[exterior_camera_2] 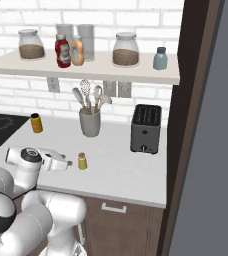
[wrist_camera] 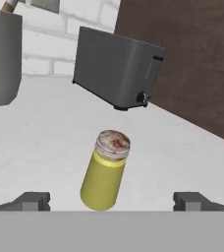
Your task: Put the shaker and condiment bottle from the counter next to their counterparts in the cabinet.
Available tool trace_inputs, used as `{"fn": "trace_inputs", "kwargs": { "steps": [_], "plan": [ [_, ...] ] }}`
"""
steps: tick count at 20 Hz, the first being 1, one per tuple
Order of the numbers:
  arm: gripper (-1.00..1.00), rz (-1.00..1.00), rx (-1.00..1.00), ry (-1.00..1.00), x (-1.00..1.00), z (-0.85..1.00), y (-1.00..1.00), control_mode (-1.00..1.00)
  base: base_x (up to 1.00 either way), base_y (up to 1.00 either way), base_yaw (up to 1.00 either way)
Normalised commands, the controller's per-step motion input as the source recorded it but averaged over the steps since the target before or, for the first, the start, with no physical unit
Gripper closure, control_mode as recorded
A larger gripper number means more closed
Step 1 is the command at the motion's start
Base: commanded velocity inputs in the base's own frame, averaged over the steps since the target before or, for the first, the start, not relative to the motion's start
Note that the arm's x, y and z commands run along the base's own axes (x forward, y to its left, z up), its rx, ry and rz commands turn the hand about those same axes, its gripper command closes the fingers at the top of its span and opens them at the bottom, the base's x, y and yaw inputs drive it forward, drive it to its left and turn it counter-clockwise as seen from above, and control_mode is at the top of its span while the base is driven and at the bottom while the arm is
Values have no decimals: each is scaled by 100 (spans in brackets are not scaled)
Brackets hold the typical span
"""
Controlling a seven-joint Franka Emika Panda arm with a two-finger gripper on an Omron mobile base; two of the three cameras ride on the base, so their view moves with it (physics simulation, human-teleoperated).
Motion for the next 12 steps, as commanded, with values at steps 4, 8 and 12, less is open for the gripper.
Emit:
{"fn": "trace_inputs", "kwargs": {
  "steps": [4, 8, 12],
  "plan": [
    [-100, 3, 3, 0, 0, 0, -12, -100, 0, 0, 0],
    [-100, 4, 3, 0, 1, 0, -21, -100, 0, 0, 0],
    [-100, 4, 3, 0, 5, 0, -21, -100, 0, 0, 0]
  ]
}}
